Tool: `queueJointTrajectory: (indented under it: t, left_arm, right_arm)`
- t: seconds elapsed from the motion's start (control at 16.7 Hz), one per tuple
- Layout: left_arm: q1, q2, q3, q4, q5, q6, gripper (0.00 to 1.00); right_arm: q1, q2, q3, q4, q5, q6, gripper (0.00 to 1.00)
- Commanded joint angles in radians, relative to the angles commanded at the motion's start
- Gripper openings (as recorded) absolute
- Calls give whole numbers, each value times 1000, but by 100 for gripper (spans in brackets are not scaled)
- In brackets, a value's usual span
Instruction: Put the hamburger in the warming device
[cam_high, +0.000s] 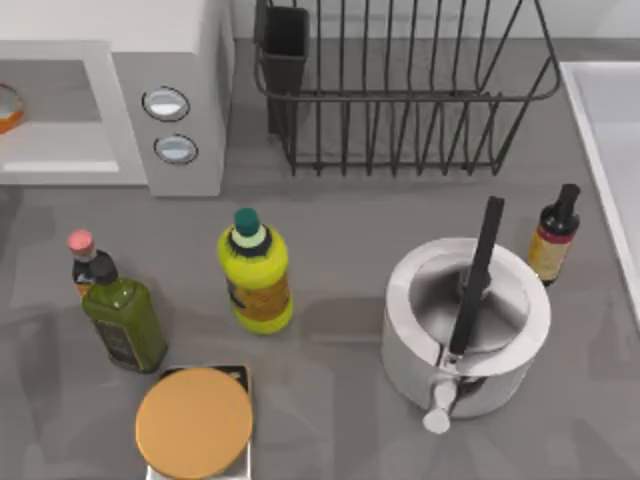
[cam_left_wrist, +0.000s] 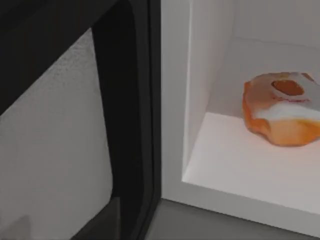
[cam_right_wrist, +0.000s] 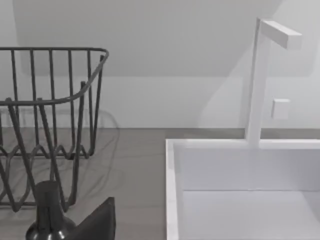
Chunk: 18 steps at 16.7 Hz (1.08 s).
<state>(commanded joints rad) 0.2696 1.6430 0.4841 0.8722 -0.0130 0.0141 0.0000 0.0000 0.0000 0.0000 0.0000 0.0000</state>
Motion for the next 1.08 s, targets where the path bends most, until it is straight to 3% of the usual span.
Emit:
queueJointTrajectory:
  t: [0.66, 1.08]
  left_arm:
    - [1, -204, 26, -360, -3, -1, 100]
    - [1, -245, 27, -446, -4, -1, 100]
  right_arm:
    - [0, 0, 0, 0, 0, 0, 100]
    - [0, 0, 0, 0, 0, 0, 100]
